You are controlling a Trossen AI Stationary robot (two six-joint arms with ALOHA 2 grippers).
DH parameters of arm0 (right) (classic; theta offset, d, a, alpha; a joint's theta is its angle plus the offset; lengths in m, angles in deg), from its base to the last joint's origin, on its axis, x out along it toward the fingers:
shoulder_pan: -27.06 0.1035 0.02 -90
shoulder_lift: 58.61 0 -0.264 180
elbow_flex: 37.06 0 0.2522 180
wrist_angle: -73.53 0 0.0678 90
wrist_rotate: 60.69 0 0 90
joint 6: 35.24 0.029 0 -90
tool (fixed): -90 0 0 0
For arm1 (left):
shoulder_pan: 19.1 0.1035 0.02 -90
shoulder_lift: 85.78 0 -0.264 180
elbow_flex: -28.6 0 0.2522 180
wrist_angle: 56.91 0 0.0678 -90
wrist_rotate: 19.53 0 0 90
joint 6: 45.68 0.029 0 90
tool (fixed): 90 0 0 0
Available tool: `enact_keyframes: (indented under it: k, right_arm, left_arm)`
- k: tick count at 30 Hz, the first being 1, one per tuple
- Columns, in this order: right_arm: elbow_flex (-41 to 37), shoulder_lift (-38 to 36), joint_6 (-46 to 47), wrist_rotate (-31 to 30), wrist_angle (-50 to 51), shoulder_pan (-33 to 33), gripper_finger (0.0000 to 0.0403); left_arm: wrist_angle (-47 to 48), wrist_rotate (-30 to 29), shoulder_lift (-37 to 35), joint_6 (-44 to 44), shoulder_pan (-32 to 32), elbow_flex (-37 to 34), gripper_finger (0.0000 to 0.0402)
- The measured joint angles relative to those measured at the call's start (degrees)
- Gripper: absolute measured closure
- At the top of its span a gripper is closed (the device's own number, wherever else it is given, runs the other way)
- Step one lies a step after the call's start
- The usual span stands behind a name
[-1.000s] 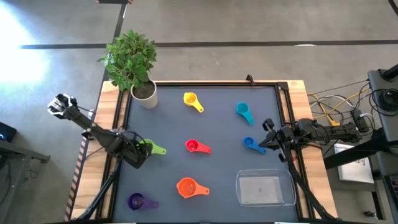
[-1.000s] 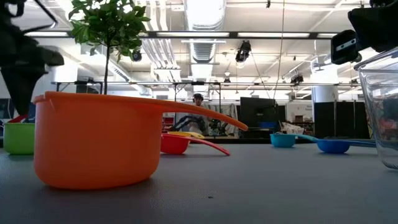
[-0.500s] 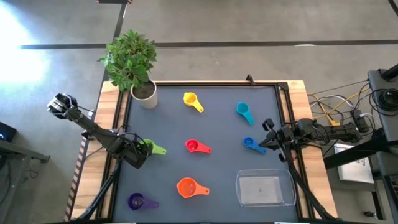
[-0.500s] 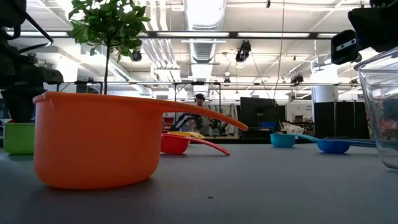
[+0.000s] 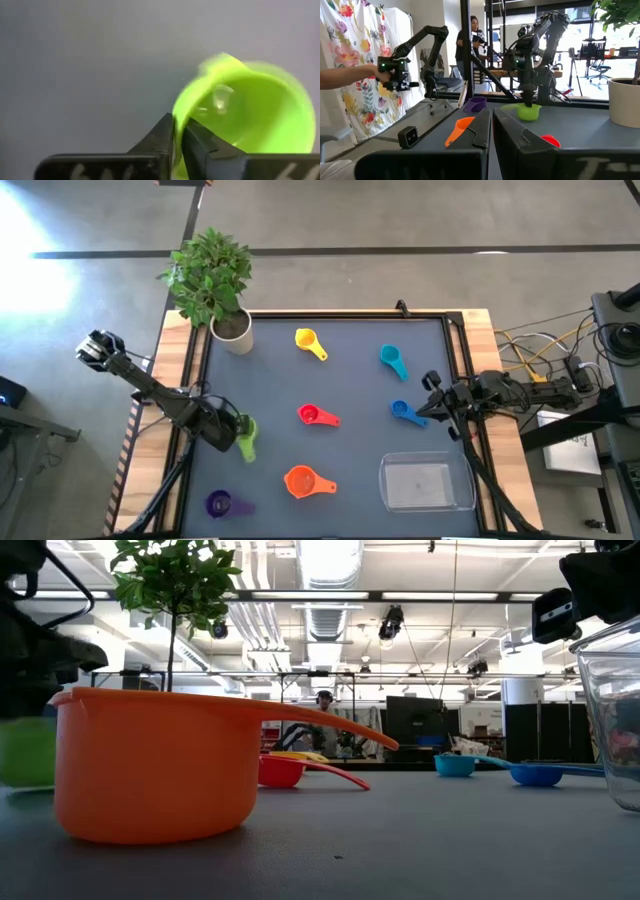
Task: Nest measuring cups in basket
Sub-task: Stack the green nest measuring cup into the orange nest measuring cup
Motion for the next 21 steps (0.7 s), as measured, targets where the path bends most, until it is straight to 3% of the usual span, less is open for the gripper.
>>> enact_keyframes:
  k: [5, 11, 14, 21]
  right_arm:
    - [0.0, 0.0, 0.0, 0.0, 0.0, 0.0, 0.0394]
    - [0.0, 0.0, 0.0, 0.0, 0.0, 0.0, 0.0394]
    - [0.0, 0.0, 0.0, 0.0, 0.0, 0.0, 0.0394]
    - [0.0, 0.0, 0.0, 0.0, 0.0, 0.0, 0.0394]
  left_arm:
    - [-6.5, 0.0, 0.0, 0.6, 0.0, 0.0, 0.0399]
    - [-7.6, -0.6, 0.1, 2.6, 0.0, 3.2, 0.0400]
    - [-7.0, -2.9, 0.7, 4.1, 0.0, 6.2, 0.0401]
    - [-2.1, -2.3, 6.5, 5.2, 0.0, 16.5, 0.0401]
